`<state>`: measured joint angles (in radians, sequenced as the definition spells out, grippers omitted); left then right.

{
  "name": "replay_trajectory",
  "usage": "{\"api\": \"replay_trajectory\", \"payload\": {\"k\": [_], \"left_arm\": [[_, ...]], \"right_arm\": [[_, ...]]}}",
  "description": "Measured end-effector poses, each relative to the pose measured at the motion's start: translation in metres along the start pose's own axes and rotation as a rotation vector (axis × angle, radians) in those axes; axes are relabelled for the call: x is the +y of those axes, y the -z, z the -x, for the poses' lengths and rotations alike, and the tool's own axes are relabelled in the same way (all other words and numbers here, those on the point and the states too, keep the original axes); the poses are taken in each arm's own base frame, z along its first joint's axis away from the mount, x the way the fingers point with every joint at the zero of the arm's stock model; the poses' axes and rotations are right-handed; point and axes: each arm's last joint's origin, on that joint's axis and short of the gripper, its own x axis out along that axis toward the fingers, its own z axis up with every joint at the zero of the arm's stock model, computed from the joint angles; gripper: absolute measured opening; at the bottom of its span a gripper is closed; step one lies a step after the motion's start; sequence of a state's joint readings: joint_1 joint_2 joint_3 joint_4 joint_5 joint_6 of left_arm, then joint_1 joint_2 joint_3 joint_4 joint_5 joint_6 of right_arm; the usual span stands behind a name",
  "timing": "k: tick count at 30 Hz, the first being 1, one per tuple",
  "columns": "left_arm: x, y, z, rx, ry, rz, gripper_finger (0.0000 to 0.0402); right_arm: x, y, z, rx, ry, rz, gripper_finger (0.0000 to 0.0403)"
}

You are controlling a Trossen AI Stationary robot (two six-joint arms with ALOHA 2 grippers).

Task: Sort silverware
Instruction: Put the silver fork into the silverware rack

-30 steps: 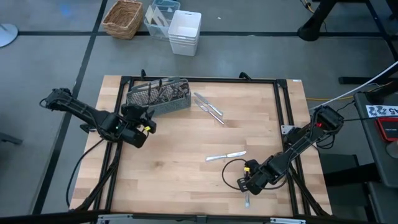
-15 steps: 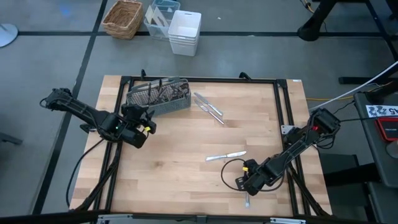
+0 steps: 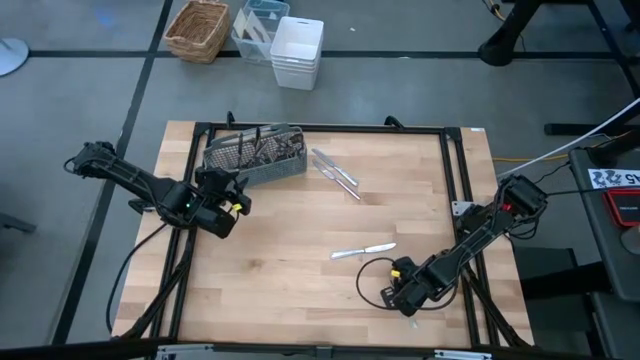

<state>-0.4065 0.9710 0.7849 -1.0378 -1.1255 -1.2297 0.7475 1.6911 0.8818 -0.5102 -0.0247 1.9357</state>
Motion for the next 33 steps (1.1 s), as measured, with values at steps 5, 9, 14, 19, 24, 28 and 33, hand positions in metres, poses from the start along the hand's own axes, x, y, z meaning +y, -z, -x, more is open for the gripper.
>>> {"api": "replay_trajectory", "payload": {"k": [5, 9, 14, 19, 24, 28, 33], "left_arm": [[0.000, 0.000, 0.000, 0.000, 0.000, 0.000, 0.0155], [0.001, -0.001, 0.001, -0.001, 0.002, 0.004, 0.0155], [0.006, -0.003, 0.007, -0.006, 0.043, 0.012, 0.0155], [0.013, -0.004, 0.017, -0.016, 0.098, 0.036, 0.0155], [0.012, -0.002, 0.024, -0.013, 0.150, 0.025, 0.0155], [0.011, 0.000, 0.028, -0.009, 0.182, 0.028, 0.0155], [0.011, 0.002, 0.032, -0.005, 0.209, 0.024, 0.0155]], "right_arm": [[0.006, -0.002, 0.012, -0.133, -0.003, 0.052, 0.0022], [0.016, -0.007, 0.030, -0.277, -0.029, 0.129, 0.0014], [0.035, -0.031, 0.053, -0.519, -0.018, 0.312, 0.0012], [0.065, -0.072, 0.077, -0.715, 0.028, 0.557, 0.0018], [0.099, -0.122, 0.111, -0.927, 0.037, 0.768, 0.0013], [0.124, -0.158, 0.141, -1.112, -0.046, 0.927, 0.0014], [0.140, -0.197, 0.173, -1.366, -0.239, 1.090, 0.0013]]}}
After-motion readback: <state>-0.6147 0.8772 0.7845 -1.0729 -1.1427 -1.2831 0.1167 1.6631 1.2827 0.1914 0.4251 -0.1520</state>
